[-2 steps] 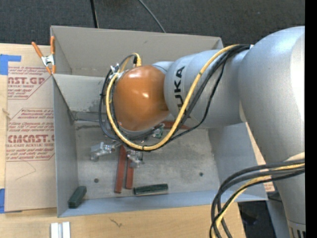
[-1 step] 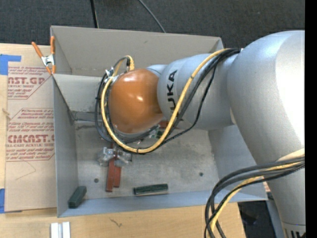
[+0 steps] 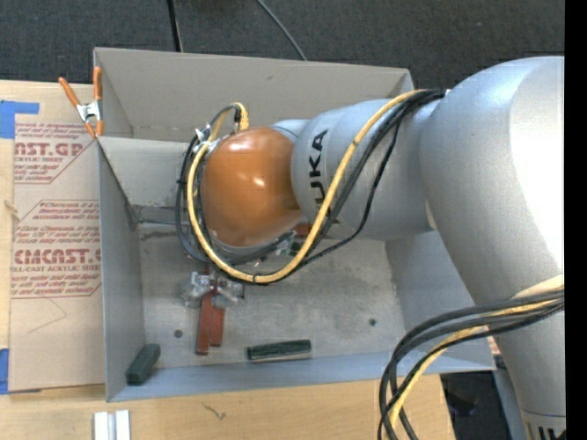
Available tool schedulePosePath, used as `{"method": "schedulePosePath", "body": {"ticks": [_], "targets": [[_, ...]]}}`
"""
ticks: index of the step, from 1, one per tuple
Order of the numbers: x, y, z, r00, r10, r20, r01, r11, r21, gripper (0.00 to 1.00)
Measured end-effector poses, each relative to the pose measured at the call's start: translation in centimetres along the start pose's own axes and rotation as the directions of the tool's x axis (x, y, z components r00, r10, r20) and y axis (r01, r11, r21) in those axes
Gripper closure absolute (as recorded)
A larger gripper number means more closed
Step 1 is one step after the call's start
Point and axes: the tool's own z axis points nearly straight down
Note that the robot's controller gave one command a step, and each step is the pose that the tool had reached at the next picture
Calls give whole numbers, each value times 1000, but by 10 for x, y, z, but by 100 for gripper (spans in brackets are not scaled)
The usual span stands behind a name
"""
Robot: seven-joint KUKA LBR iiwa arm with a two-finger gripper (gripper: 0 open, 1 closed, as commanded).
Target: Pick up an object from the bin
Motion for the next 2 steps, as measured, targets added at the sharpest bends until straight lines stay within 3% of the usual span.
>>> {"method": "schedulePosePath", "body": {"ticks": [1, 2], "targets": [[-1, -6, -99, 999, 51, 4, -51, 999, 0, 100], [-1, -6, -99, 999, 51, 4, -51, 999, 0, 0]]}}
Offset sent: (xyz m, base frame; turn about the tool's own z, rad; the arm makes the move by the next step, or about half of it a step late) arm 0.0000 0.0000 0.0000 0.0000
